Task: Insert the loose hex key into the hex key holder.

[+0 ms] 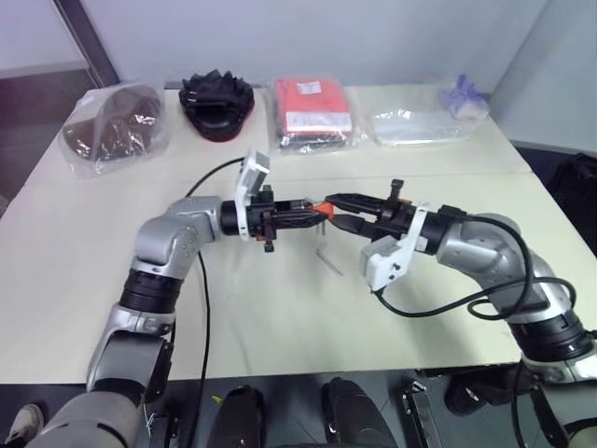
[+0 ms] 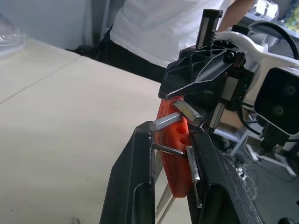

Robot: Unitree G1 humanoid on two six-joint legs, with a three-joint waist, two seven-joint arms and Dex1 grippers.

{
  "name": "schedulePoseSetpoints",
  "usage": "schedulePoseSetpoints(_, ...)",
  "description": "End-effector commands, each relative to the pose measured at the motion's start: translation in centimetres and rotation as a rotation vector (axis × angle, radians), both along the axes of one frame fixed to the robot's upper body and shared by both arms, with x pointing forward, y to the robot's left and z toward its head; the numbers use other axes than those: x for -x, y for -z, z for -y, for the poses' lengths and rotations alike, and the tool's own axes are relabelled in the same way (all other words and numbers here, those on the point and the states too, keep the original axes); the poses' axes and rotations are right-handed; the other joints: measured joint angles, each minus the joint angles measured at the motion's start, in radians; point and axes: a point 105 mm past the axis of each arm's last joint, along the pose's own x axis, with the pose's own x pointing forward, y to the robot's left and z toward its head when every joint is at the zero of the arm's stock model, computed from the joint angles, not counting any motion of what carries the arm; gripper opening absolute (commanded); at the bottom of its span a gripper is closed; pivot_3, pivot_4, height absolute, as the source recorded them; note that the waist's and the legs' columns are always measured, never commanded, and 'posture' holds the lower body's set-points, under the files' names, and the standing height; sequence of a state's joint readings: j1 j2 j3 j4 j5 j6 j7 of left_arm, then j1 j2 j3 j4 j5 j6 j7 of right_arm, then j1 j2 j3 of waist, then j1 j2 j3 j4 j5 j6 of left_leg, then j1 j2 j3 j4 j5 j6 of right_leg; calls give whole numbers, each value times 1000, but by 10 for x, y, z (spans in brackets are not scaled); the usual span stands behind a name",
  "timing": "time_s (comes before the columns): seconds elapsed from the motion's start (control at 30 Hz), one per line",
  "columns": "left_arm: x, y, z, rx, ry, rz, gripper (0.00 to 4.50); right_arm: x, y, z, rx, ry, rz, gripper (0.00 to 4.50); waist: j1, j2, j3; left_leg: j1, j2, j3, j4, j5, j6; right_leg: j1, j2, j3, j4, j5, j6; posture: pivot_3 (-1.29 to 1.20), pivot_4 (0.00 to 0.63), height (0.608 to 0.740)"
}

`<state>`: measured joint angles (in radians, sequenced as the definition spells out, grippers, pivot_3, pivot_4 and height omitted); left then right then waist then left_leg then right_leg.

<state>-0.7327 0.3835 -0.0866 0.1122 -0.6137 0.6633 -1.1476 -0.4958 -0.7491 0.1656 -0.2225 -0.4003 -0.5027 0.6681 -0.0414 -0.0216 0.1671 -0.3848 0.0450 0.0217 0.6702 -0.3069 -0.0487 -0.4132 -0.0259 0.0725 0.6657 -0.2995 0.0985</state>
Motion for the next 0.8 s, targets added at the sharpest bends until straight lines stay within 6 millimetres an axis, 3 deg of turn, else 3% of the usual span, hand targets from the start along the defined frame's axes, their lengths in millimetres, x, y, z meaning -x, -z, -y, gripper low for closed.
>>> schedulePoseSetpoints(0.03, 2, -18, 3, 29, -12, 88, 282, 11, -8, -8, -8, -66, 20, 975, 0, 0, 0, 0, 0, 0, 0, 0, 0, 0, 0, 0, 0, 0, 0, 0, 150, 740)
schedulePoseSetpoints(0.07, 1, -18, 3, 29, -16, 91, 282, 10, -8, -7, -9, -64, 12, 975, 0, 0, 0, 0, 0, 0, 0, 0, 0, 0, 0, 0, 0, 0, 0, 0, 150, 740)
schedulePoseSetpoints(0.1, 1, -18, 3, 25, -19, 100, 282, 10, -7, -6, -3, -58, 8, 2040, 0, 0, 0, 0, 0, 0, 0, 0, 0, 0, 0, 0, 0, 0, 0, 0, 150, 740)
schedulePoseSetpoints(0.23, 0, -18, -1, 3, -47, 141, 282, 7, -4, -2, 8, -28, -14, 3911, 0, 0, 0, 0, 0, 0, 1, 0, 0, 0, 0, 0, 0, 0, 0, 0, 150, 740)
schedulePoseSetpoints(0.43, -2, -11, -20, -84, -119, 227, 282, -2, 6, 16, -33, 117, -155, 3911, 0, 0, 0, 0, 0, 0, 1, 0, 0, 0, 0, 0, 1, 0, 0, 0, 150, 740)
schedulePoseSetpoints(0.53, 0, -9, -33, -106, -156, 227, 282, -15, 10, 38, -211, 302, -358, 3911, 2, 0, 0, 0, 0, 0, 1, 0, 0, 0, 0, 0, 1, 0, 0, 0, 150, 740)
schedulePoseSetpoints(0.63, 3, -5, -45, -122, -193, 211, 282, -25, 29, 63, -488, 540, -779, 3911, 3, 0, 0, -1, 1, 0, 4, 0, 0, 0, 0, 0, 2, 0, 0, 0, 150, 740)
schedulePoseSetpoints(0.7, 4, -3, -51, -129, -217, 203, 282, -28, 36, 66, -642, 636, -984, 3911, 3, 0, 0, -1, 2, -2, 7, -1, 1, 1, 0, -1, 3, 0, 0, 0, 150, 740)
schedulePoseSetpoints(0.8, 4, -4, -54, -124, -245, 197, 282, -34, 38, 59, -774, 701, -1109, 3911, 4, 0, 0, -1, 2, -2, 9, -1, 2, 2, 0, -2, 5, 0, 0, 0, 150, 740)
